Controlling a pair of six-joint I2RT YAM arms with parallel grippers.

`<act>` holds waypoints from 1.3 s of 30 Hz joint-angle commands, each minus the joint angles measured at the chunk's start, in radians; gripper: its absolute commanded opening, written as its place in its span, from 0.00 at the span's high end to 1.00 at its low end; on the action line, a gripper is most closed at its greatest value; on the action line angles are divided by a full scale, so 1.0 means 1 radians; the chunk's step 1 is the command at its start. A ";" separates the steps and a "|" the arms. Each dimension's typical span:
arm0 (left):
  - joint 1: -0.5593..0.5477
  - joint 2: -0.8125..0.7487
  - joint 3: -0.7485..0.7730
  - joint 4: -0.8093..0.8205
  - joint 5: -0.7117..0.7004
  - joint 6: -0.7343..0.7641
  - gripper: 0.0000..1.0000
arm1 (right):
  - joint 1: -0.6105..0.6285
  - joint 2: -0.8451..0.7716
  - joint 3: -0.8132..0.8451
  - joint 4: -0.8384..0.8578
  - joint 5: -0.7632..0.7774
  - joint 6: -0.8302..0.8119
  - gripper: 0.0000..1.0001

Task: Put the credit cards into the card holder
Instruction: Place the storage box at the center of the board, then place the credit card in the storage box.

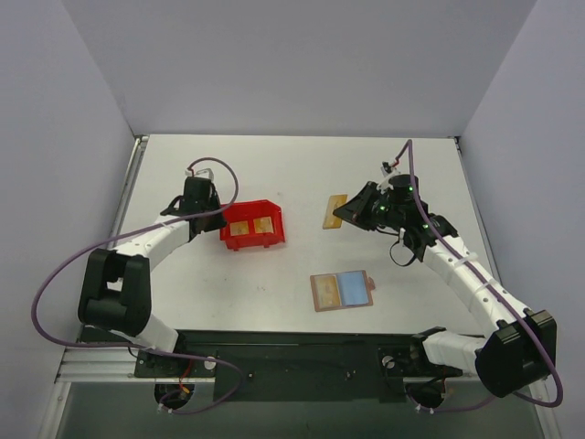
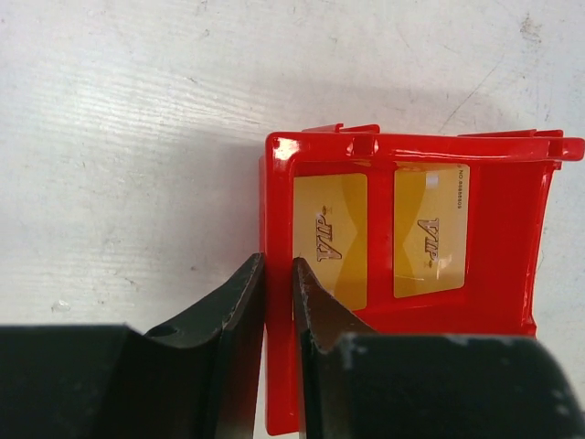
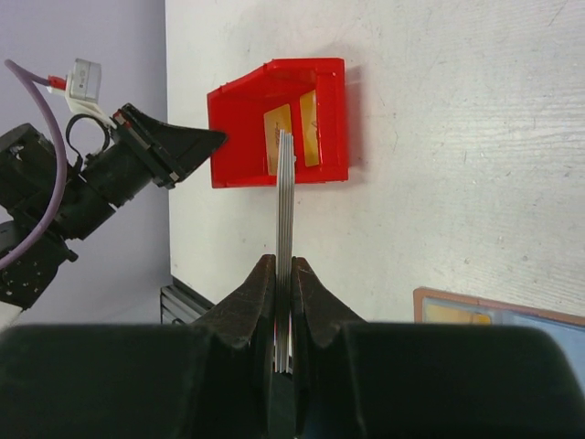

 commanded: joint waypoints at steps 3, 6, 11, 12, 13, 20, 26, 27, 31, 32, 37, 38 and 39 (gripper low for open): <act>0.018 0.031 0.033 -0.043 0.003 0.152 0.73 | -0.010 -0.006 0.068 -0.048 -0.030 -0.055 1.00; 0.018 0.021 0.032 -0.056 -0.011 0.161 0.69 | -0.011 -0.003 0.070 -0.049 -0.030 -0.059 1.00; 0.018 -0.005 0.025 -0.052 0.007 0.153 0.48 | -0.011 0.003 0.073 -0.051 -0.041 -0.056 1.00; 0.018 -0.015 0.027 -0.058 0.003 0.152 0.46 | -0.011 0.003 0.071 -0.049 -0.041 -0.056 1.00; 0.015 -0.019 0.028 -0.061 -0.004 0.149 0.45 | -0.011 0.002 0.070 -0.049 -0.039 -0.058 1.00; 0.007 -0.168 0.056 -0.103 -0.031 0.118 0.38 | -0.010 -0.010 0.062 -0.048 -0.019 -0.073 1.00; -0.001 -0.297 0.149 -0.176 -0.037 0.111 0.15 | -0.013 -0.018 0.061 -0.048 -0.004 -0.090 1.00; 0.001 -0.327 0.160 -0.182 -0.036 0.094 0.15 | -0.010 -0.021 0.059 -0.051 0.002 -0.098 1.00; 0.013 -0.381 0.176 -0.155 0.090 0.020 0.11 | -0.013 -0.015 0.062 -0.043 -0.010 -0.104 1.00; 0.022 -0.384 0.177 -0.149 0.158 -0.001 0.11 | -0.013 -0.010 0.062 -0.033 -0.018 -0.104 1.00; 0.033 -0.386 0.076 0.079 0.508 -0.255 0.11 | -0.013 -0.009 0.027 0.113 -0.143 -0.082 1.00; 0.032 -0.384 0.043 0.197 0.607 -0.350 0.11 | -0.013 -0.006 0.025 0.156 -0.169 -0.082 1.00; 0.032 -0.384 -0.008 0.288 0.692 -0.391 0.14 | -0.013 -0.006 0.024 0.173 -0.206 -0.076 1.00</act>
